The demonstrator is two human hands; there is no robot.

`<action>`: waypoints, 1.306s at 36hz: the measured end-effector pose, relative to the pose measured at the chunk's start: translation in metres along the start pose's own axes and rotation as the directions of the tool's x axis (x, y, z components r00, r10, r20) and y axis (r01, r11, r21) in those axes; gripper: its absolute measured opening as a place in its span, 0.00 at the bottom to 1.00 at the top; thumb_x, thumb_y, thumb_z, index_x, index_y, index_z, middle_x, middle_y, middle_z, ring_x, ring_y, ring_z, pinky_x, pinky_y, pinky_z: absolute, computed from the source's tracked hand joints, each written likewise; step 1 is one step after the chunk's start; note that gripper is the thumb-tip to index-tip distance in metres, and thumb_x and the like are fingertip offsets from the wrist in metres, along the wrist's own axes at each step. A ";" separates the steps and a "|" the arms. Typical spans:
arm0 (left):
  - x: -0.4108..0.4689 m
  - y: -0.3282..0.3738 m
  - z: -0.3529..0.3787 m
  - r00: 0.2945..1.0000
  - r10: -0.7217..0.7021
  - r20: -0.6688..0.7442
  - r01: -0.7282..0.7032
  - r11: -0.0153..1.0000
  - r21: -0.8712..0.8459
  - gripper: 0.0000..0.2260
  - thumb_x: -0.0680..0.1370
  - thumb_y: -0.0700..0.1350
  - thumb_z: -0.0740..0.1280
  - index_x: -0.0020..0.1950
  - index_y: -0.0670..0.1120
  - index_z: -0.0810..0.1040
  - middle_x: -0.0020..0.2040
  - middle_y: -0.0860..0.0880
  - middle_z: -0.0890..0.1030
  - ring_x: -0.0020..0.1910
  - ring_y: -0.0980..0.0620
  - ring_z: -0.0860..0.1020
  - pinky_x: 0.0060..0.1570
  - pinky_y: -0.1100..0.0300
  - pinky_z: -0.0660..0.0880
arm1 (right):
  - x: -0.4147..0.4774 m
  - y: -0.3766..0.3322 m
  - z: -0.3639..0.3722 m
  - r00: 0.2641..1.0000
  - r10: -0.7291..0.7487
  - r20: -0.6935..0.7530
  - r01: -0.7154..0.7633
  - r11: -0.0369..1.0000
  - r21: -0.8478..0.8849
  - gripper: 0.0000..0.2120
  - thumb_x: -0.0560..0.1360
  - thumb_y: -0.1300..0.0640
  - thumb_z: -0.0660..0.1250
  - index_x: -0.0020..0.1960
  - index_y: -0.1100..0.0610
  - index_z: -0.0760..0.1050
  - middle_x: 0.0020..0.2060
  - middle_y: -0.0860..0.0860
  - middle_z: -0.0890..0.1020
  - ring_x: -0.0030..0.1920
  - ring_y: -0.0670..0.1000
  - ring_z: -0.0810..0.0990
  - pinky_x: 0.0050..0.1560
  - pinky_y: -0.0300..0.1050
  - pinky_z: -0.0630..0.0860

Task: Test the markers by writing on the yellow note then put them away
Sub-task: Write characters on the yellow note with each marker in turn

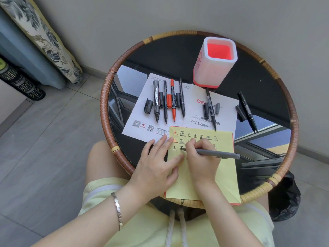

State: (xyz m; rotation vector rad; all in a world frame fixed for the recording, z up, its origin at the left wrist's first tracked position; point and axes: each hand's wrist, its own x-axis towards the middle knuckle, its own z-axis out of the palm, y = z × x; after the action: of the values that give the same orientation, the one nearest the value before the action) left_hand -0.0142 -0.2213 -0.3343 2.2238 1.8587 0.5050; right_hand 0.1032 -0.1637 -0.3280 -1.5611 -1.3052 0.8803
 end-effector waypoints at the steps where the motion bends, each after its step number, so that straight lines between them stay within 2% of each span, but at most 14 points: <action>1: 0.000 0.000 0.000 1.000 -0.001 0.001 0.001 1.000 0.000 0.15 0.71 0.47 0.61 0.54 0.52 0.82 0.63 0.39 0.76 0.65 0.41 0.72 0.63 0.46 0.63 | 0.000 0.000 0.000 1.000 0.004 0.003 -0.004 1.000 -0.003 0.21 0.71 0.64 0.66 0.23 0.54 0.62 0.19 0.43 0.71 0.25 0.42 0.69 0.30 0.30 0.65; 14: 0.000 0.000 0.000 1.000 -0.002 0.009 0.002 1.000 0.002 0.15 0.71 0.48 0.60 0.54 0.51 0.81 0.63 0.39 0.76 0.66 0.41 0.71 0.64 0.46 0.62 | -0.001 -0.002 -0.001 0.999 0.018 0.030 -0.018 1.000 -0.013 0.20 0.70 0.64 0.66 0.24 0.55 0.62 0.17 0.45 0.68 0.25 0.43 0.68 0.30 0.32 0.65; 17: 0.000 0.000 -0.001 1.000 -0.004 0.007 0.004 1.000 0.000 0.15 0.71 0.48 0.60 0.54 0.51 0.82 0.63 0.39 0.76 0.65 0.40 0.72 0.63 0.46 0.62 | -0.002 -0.001 -0.001 1.000 0.003 -0.019 -0.004 1.000 -0.024 0.21 0.70 0.65 0.66 0.23 0.55 0.61 0.17 0.46 0.67 0.24 0.43 0.68 0.29 0.31 0.64; 21: 0.000 0.000 -0.001 1.000 0.003 -0.005 -0.003 1.000 -0.009 0.14 0.71 0.48 0.60 0.52 0.51 0.82 0.63 0.38 0.76 0.64 0.40 0.73 0.63 0.46 0.63 | -0.001 0.001 -0.001 0.995 -0.019 -0.100 0.016 0.999 -0.028 0.23 0.69 0.68 0.65 0.23 0.53 0.59 0.19 0.43 0.70 0.24 0.43 0.67 0.28 0.30 0.63; 27: 0.000 0.001 -0.001 1.000 0.005 -0.008 -0.005 1.000 -0.008 0.14 0.72 0.48 0.60 0.52 0.51 0.82 0.63 0.38 0.76 0.65 0.40 0.73 0.63 0.46 0.62 | 0.001 -0.003 -0.004 0.988 0.066 -0.141 -0.049 0.991 0.121 0.19 0.73 0.64 0.66 0.26 0.55 0.65 0.18 0.45 0.70 0.24 0.42 0.71 0.30 0.29 0.67; 31: 0.000 0.001 -0.002 1.000 -0.003 -0.011 0.003 1.000 -0.016 0.13 0.72 0.48 0.61 0.51 0.51 0.82 0.62 0.38 0.76 0.64 0.40 0.73 0.63 0.47 0.63 | 0.006 -0.015 -0.017 0.986 0.144 -0.083 -0.120 0.963 0.242 0.12 0.74 0.59 0.66 0.33 0.57 0.68 0.24 0.52 0.72 0.21 0.40 0.71 0.27 0.28 0.68; 35: 0.001 0.002 -0.003 1.000 -0.014 -0.015 0.013 1.000 -0.017 0.13 0.72 0.48 0.60 0.50 0.51 0.82 0.61 0.39 0.77 0.64 0.41 0.73 0.63 0.48 0.62 | 0.021 -0.019 -0.040 0.973 0.232 0.013 -0.229 0.944 0.236 0.11 0.74 0.53 0.66 0.35 0.56 0.70 0.23 0.48 0.73 0.21 0.39 0.69 0.26 0.28 0.68; 38: 0.002 0.003 -0.003 1.000 -0.020 -0.015 0.020 1.000 -0.014 0.13 0.71 0.48 0.60 0.49 0.51 0.82 0.61 0.38 0.77 0.63 0.40 0.74 0.63 0.48 0.62 | 0.034 -0.022 -0.057 0.938 0.299 0.175 -0.340 0.891 0.301 0.07 0.77 0.56 0.61 0.41 0.55 0.71 0.28 0.48 0.74 0.27 0.42 0.71 0.30 0.29 0.70; 40: 0.003 0.004 -0.003 1.000 -0.026 -0.013 0.026 1.000 -0.011 0.13 0.71 0.48 0.59 0.48 0.50 0.82 0.61 0.37 0.76 0.63 0.39 0.73 0.63 0.48 0.61 | 0.042 -0.024 -0.067 0.911 0.335 0.242 -0.399 0.863 0.310 0.07 0.79 0.57 0.58 0.43 0.55 0.72 0.31 0.50 0.74 0.30 0.44 0.72 0.32 0.32 0.72; 42: 0.004 0.006 -0.002 0.999 -0.030 -0.018 0.030 1.000 -0.011 0.13 0.70 0.48 0.59 0.46 0.49 0.82 0.62 0.36 0.76 0.63 0.38 0.73 0.63 0.48 0.61 | 0.049 -0.028 -0.076 0.925 0.293 0.243 -0.339 0.924 0.177 0.09 0.79 0.56 0.57 0.43 0.55 0.71 0.32 0.50 0.73 0.32 0.46 0.71 0.34 0.36 0.71; 44: 0.005 0.007 0.000 0.999 -0.030 -0.021 0.029 0.999 -0.013 0.12 0.70 0.48 0.59 0.45 0.49 0.82 0.62 0.37 0.76 0.63 0.37 0.73 0.63 0.47 0.61 | 0.060 -0.033 -0.082 0.944 0.209 0.255 -0.200 0.978 -0.062 0.10 0.79 0.53 0.57 0.43 0.55 0.72 0.34 0.48 0.73 0.34 0.45 0.71 0.36 0.37 0.67; 47: 0.005 0.007 0.002 1.000 -0.024 -0.014 0.024 1.000 0.002 0.12 0.71 0.48 0.59 0.45 0.49 0.81 0.62 0.37 0.76 0.64 0.38 0.73 0.63 0.47 0.61 | 0.084 -0.042 -0.086 0.927 0.173 0.334 -0.039 0.928 -0.371 0.09 0.78 0.51 0.59 0.49 0.56 0.73 0.38 0.47 0.76 0.37 0.43 0.74 0.35 0.37 0.67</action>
State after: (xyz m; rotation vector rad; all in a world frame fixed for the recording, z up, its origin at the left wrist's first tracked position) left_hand -0.0064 -0.2179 -0.3327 2.2027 1.8914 0.5156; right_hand 0.1836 -0.0959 -0.2569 -1.8250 -1.7344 1.0826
